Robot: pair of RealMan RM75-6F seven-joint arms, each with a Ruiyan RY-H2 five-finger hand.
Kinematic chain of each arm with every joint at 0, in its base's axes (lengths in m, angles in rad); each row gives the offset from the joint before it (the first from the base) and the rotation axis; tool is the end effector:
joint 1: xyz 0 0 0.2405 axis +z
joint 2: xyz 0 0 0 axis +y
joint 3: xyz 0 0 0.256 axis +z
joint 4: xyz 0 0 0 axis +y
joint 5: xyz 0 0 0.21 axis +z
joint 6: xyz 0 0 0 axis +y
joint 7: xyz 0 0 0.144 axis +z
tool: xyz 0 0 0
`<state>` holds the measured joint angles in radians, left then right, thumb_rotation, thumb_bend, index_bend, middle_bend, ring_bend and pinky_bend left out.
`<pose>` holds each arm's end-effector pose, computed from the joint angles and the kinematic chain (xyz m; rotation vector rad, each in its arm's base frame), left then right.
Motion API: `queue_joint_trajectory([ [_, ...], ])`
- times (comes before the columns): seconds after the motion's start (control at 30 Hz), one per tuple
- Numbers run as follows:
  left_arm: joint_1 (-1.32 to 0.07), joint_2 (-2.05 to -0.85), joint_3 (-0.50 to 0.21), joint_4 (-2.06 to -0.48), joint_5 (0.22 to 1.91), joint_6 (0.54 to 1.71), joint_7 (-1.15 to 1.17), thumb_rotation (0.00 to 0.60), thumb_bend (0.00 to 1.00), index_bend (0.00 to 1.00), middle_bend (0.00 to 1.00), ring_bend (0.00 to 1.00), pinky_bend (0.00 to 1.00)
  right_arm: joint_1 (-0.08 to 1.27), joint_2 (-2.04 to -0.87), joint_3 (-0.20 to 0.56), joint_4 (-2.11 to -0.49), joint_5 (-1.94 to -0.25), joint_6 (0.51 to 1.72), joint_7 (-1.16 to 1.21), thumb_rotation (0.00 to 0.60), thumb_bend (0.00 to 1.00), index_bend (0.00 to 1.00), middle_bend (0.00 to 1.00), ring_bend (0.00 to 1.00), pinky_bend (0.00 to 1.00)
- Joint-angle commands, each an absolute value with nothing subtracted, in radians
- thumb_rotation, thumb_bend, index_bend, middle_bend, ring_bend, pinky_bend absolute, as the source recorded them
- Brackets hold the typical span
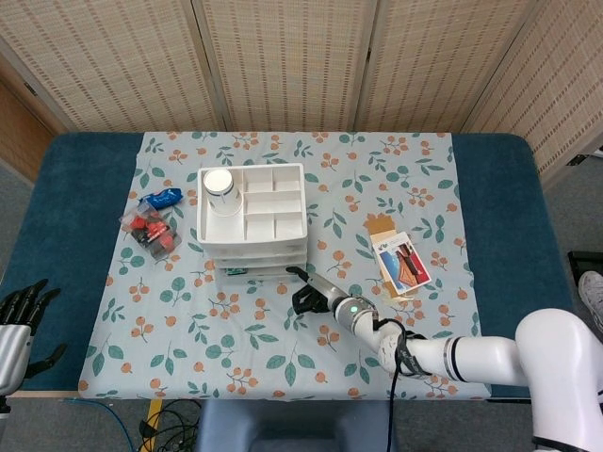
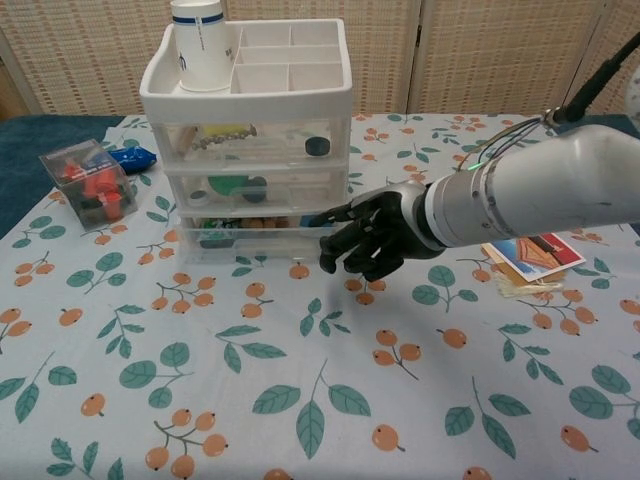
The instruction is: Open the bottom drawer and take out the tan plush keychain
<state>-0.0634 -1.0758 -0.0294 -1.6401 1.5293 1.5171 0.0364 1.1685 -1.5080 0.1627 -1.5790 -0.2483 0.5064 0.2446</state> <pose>-0.3084 0.1699 0.1701 -1.4071 -0.8558 -0.8749 -0.0678 -0.3417 -0.0680 1.4807 -2.3096 0.7626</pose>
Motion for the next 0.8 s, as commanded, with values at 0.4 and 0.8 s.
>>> queue_joint_trajectory([
  [0.4, -0.062, -1.080, -0.027, -1.638, 1.536, 1.522, 0.036, 0.600, 0.21, 0.15, 0.08, 0.09, 0.09, 1.143, -1.466, 0.135, -1.655, -0.298, 0.472, 0.234, 0.600, 0.71, 0.00, 0.69, 0.88, 1.00],
  [0.8, -0.062, -1.082, -0.025, -1.640, 1.540, 1.523, 0.039, 0.600, 0.21, 0.15, 0.08, 0.09, 0.09, 1.096, -1.419, 0.116, -1.771, -0.392, 0.464, 0.238, 0.600, 0.71, 0.00, 0.69, 0.88, 1.00],
])
